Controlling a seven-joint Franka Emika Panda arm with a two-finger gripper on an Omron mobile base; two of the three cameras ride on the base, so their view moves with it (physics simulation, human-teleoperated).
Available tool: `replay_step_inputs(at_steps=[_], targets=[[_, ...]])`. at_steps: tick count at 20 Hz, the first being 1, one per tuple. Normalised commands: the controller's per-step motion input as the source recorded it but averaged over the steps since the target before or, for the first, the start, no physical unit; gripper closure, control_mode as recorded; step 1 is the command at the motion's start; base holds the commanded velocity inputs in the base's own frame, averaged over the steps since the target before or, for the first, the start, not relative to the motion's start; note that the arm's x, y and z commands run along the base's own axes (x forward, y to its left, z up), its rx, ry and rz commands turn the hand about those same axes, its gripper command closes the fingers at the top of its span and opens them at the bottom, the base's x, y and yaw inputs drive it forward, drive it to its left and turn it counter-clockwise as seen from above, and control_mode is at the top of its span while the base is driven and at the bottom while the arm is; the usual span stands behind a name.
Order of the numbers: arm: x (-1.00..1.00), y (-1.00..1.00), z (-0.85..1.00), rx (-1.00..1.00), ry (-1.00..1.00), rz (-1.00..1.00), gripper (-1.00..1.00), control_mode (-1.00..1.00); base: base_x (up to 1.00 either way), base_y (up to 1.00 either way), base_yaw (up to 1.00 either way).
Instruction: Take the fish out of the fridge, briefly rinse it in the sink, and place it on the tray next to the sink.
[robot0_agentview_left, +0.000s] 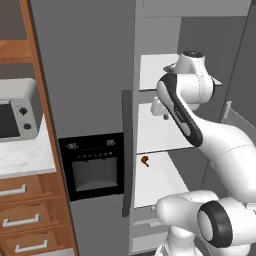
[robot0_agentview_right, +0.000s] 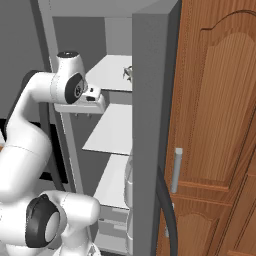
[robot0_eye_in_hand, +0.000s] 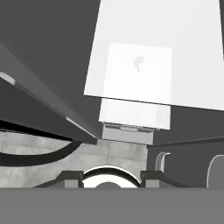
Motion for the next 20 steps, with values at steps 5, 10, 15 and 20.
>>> replay_step_inputs(at_steps=[5, 10, 15, 20], targets=[[0.00, 0.00, -0.01, -0.02, -0.03, 0.00, -1.00, -1.00, 0.00, 0.00, 0.00], [0.16, -0.09, 0.09, 0.00, -0.16, 0.00, -1.00, -1.00, 0.00, 0.00, 0.00], [0.11, -0.46, 0.33, 0.00, -0.35, 0.07, -1.00, -1.00, 0.00, 0.00, 0.00], [0.22, -0.51, 0.46, 0.00, -0.36, 0.08, -1.00, -1.00, 0.00, 0.00, 0.00]])
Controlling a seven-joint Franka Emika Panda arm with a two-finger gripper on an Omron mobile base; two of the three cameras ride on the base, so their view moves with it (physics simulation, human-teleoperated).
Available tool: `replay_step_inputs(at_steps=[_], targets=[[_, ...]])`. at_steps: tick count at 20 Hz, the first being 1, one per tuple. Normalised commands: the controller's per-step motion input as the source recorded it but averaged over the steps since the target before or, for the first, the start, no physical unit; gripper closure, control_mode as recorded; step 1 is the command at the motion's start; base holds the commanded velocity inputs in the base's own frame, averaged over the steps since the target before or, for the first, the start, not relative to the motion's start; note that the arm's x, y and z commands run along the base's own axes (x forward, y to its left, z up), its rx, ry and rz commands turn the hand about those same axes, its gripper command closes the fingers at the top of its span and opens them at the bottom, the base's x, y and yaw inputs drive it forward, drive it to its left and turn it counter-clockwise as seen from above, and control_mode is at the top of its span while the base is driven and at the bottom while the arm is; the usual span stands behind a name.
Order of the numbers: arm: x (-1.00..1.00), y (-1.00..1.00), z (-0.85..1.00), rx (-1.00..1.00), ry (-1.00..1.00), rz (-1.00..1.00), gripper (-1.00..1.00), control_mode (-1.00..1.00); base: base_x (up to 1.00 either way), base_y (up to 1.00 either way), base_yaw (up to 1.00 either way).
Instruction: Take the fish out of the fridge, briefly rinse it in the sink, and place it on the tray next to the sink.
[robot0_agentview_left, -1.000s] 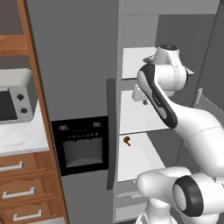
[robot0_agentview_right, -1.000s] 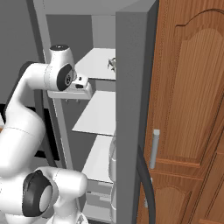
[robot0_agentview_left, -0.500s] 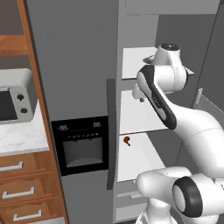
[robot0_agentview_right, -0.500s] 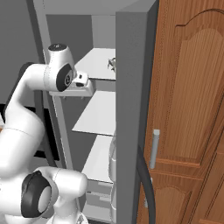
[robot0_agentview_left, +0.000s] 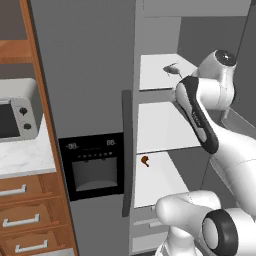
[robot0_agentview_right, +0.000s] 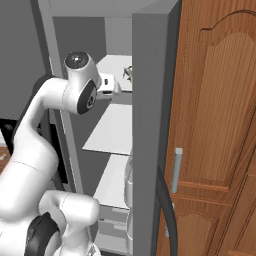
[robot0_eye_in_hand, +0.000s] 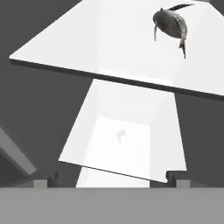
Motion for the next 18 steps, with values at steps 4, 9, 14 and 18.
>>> replay_step_inputs(at_steps=[4, 9, 14, 18], targets=[[0.43, -0.61, 0.41, 0.00, -0.25, 0.02, -1.00, -1.00, 0.00, 0.00, 0.00], [0.75, -0.49, 0.42, 0.03, -0.03, 0.00, -1.00, -1.00, 0.00, 0.00, 0.00], [0.90, -0.48, 0.30, 0.09, 0.00, 0.00, -1.00, -1.00, 0.00, 0.00, 0.00], [0.90, -0.09, 0.06, 0.03, 0.00, -0.03, -1.00, -1.00, 0.00, 0.00, 0.00]])
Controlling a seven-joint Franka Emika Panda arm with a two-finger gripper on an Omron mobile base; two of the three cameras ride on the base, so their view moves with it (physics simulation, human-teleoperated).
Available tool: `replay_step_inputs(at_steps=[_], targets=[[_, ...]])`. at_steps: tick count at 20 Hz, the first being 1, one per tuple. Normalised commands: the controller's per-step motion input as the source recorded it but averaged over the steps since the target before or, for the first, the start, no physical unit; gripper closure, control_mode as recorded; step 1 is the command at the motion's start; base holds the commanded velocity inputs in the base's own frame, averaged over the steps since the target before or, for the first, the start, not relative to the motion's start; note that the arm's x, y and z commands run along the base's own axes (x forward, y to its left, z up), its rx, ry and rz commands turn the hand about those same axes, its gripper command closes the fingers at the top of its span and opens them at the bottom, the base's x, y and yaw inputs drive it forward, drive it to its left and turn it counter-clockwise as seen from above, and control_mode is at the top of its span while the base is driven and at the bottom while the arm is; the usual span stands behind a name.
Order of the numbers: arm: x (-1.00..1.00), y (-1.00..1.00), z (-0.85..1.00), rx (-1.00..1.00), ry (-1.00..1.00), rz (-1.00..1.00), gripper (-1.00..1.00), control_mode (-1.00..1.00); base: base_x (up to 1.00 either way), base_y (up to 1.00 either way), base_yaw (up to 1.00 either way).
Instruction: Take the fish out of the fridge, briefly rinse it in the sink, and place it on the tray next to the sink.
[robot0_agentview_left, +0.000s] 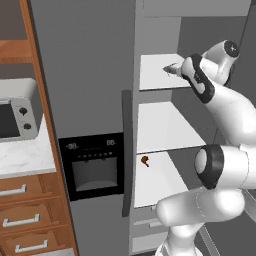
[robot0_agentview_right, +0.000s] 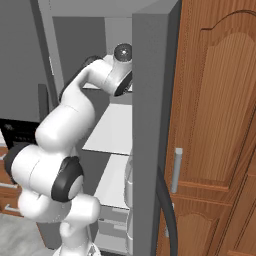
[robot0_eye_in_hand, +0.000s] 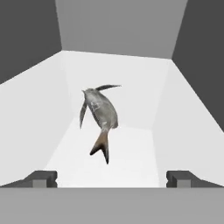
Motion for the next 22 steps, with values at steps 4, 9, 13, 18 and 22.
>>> replay_step_inputs(at_steps=[4, 9, 13, 18, 22], targets=[[0.77, 0.01, -0.11, 0.00, 0.02, -0.07, -1.00, -1.00, 0.00, 0.00, 0.00], [0.60, 0.01, -0.25, 0.00, 0.01, -0.05, -1.00, -1.00, 0.00, 0.00, 0.00], [0.61, 0.01, -0.30, 0.00, 0.00, -0.04, -1.00, -1.00, 0.00, 0.00, 0.00], [0.62, 0.03, -0.18, 0.00, 0.00, -0.02, -1.00, -1.00, 0.00, 0.00, 0.00], [0.48, 0.10, -0.21, 0.00, 0.07, -0.01, -1.00, -1.00, 0.00, 0.00, 0.00]])
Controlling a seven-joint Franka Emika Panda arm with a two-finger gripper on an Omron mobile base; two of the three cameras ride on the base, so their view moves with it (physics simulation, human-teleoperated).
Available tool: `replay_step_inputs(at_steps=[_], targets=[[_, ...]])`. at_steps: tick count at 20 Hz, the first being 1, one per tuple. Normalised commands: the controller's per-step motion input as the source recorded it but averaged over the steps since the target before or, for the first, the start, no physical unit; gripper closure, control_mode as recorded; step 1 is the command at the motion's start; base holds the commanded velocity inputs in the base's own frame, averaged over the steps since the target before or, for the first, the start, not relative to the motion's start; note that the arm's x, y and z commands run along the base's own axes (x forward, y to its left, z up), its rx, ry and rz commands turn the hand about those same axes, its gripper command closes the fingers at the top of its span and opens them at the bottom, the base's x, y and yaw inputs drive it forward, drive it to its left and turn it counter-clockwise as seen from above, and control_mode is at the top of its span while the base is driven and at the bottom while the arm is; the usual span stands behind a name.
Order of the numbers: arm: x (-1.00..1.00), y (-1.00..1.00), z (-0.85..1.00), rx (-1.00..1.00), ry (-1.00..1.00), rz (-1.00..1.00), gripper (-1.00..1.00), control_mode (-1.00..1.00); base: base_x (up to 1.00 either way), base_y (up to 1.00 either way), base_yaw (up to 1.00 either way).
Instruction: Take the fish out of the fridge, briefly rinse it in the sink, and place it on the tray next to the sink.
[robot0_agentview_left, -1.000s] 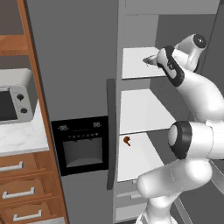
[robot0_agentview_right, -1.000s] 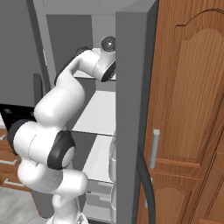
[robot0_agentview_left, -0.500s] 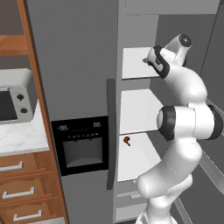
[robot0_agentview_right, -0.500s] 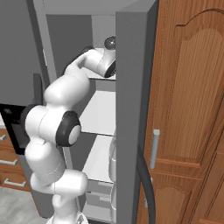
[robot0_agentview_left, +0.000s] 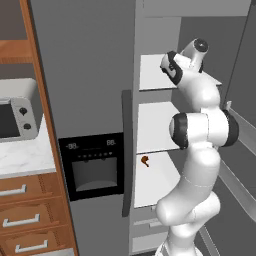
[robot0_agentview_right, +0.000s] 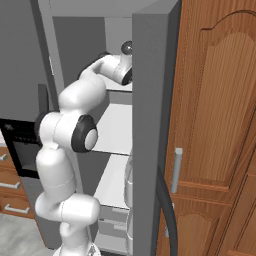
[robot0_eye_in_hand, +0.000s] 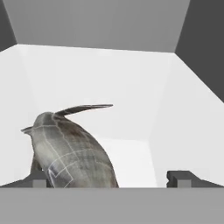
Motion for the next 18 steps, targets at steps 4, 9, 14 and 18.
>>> replay_step_inputs(at_steps=[4, 9, 14, 18], targets=[[0.10, 0.11, -0.24, 0.00, 0.05, 0.00, 1.00, -1.00, 0.00, 0.00, 0.00], [0.00, 0.00, 0.00, 0.01, 0.00, 0.00, 1.00, -1.00, 0.00, 0.00, 0.00], [-0.70, 0.12, -0.06, 0.00, 0.00, 0.00, 1.00, -1.00, 0.00, 0.00, 0.00], [-1.00, 0.49, -0.11, -0.03, -0.15, 0.00, 1.00, -1.00, 0.00, 0.00, 0.00]])
